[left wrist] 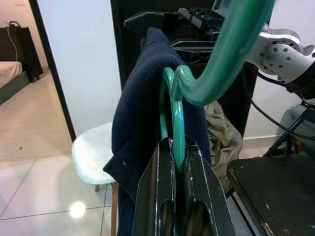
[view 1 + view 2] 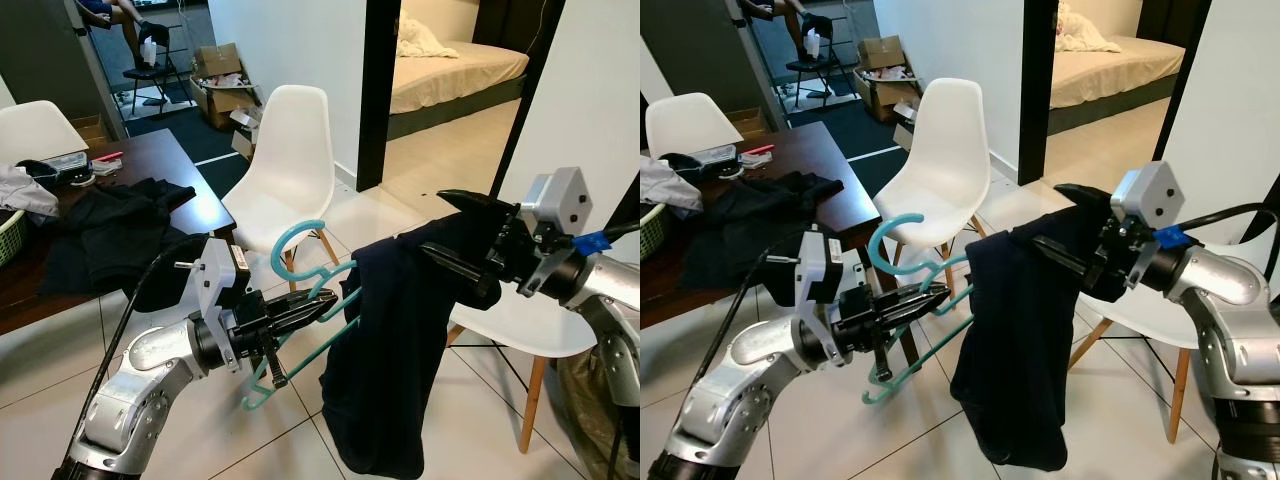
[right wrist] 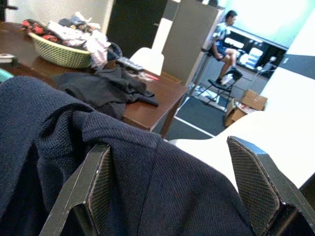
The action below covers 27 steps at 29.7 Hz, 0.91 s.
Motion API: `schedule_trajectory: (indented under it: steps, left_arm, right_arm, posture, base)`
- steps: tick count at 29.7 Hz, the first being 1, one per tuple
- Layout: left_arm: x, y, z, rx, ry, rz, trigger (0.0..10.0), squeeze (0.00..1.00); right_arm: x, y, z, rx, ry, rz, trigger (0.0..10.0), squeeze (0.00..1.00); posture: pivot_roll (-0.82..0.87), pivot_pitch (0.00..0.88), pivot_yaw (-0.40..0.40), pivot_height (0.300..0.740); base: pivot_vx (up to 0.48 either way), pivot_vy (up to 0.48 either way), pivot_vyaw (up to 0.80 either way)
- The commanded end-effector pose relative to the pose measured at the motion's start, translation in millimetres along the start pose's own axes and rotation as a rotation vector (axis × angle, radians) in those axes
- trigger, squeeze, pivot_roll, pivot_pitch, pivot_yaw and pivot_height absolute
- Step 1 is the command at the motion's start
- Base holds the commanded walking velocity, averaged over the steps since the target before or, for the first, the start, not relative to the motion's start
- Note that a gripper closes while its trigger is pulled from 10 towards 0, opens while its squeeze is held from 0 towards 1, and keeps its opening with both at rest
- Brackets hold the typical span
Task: Hang hanger
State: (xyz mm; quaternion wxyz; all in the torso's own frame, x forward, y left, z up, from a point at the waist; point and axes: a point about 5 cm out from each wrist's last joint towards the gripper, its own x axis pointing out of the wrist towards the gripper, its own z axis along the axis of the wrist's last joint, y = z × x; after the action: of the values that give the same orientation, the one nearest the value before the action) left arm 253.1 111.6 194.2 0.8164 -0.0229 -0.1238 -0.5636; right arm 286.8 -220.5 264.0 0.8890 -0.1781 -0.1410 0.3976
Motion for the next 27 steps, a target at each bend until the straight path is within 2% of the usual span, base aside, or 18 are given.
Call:
schedule_trajectory:
  steps: [1, 3, 9, 12, 15, 18, 23, 24, 26, 27]
  left_arm:
    - [-3.1, 0.9, -7.6, -0.020, 0.030, 0.019, 0.0, 0.00]
    - [-2.7, 3.8, -7.0, -0.007, 0.022, 0.052, 0.0, 0.00]
    - [-5.5, 15.1, -4.2, 0.036, 0.005, 0.154, 0.0, 0.00]
    - [-13.6, 34.9, 1.1, 0.106, -0.025, 0.343, 0.0, 0.00]
    - [-15.5, 40.8, 3.2, 0.123, -0.038, 0.404, 0.0, 0.00]
    - [-15.8, 51.5, 14.1, 0.154, -0.111, 0.528, 0.0, 0.00]
    - [-15.3, 54.4, 18.4, 0.173, -0.137, 0.571, 0.0, 0.00]
    - [-14.9, 56.6, 22.6, 0.199, -0.146, 0.606, 8.3, 0.00]
    - [-14.7, 58.1, 25.6, 0.217, -0.152, 0.629, 8.3, 0.00]
    - [-13.7, 60.0, 29.9, 0.252, -0.153, 0.655, 10.0, 0.00]
  right_arm:
    - [-8.0, -19.3, 15.5, -0.021, -0.091, -0.147, 10.0, 0.00]
    - [-12.8, -27.9, 13.6, 0.003, -0.109, -0.225, 10.0, 0.00]
    - [-26.1, -31.5, 1.7, 0.026, -0.072, -0.251, 10.0, 0.00]
    - [-37.0, -22.6, -16.5, 0.071, -0.007, -0.215, 10.0, 0.00]
    - [-36.9, -19.5, -19.7, 0.085, -0.004, -0.212, 10.0, 0.00]
    - [-33.9, -19.6, -24.0, 0.131, -0.041, -0.272, 10.0, 0.00]
    - [-30.1, -22.8, -23.7, 0.175, -0.089, -0.320, 10.0, 0.00]
    - [-24.4, -22.7, -25.8, 0.213, -0.119, -0.347, 10.0, 0.00]
    - [-20.2, -22.4, -27.5, 0.239, -0.137, -0.363, 10.0, 0.00]
    - [-13.2, -19.9, -30.1, 0.268, -0.153, -0.379, 10.0, 0.00]
  posture:
    - [-0.01, 0.000, 0.052, 0.740]
    - [-0.01, 0.000, 0.052, 0.740]
    - [0.00, 0.000, 0.046, 0.740]
    - [0.00, 0.000, 0.045, 0.740]
    - [-0.01, 0.000, 0.043, 0.740]
    - [0.00, 0.000, 0.043, 0.740]
    - [-0.01, 0.000, 0.042, 0.740]
    - [-0.01, 0.000, 0.038, 0.740]
    - [-0.01, 0.000, 0.038, 0.740]
    - [-0.01, 0.000, 0.035, 0.740]
  base:
    - [0.000, 0.000, 0.00]
    - [0.000, 0.000, 0.00]
    - [0.000, 0.000, 0.00]
    - [0.000, 0.000, 0.00]
    - [0.000, 0.000, 0.00]
    - [0.000, 0.000, 0.00]
    - [0.000, 0.000, 0.00]
    - [0.000, 0.000, 0.00]
    - [0.000, 0.000, 0.00]
    - [0.000, 0.000, 0.00]
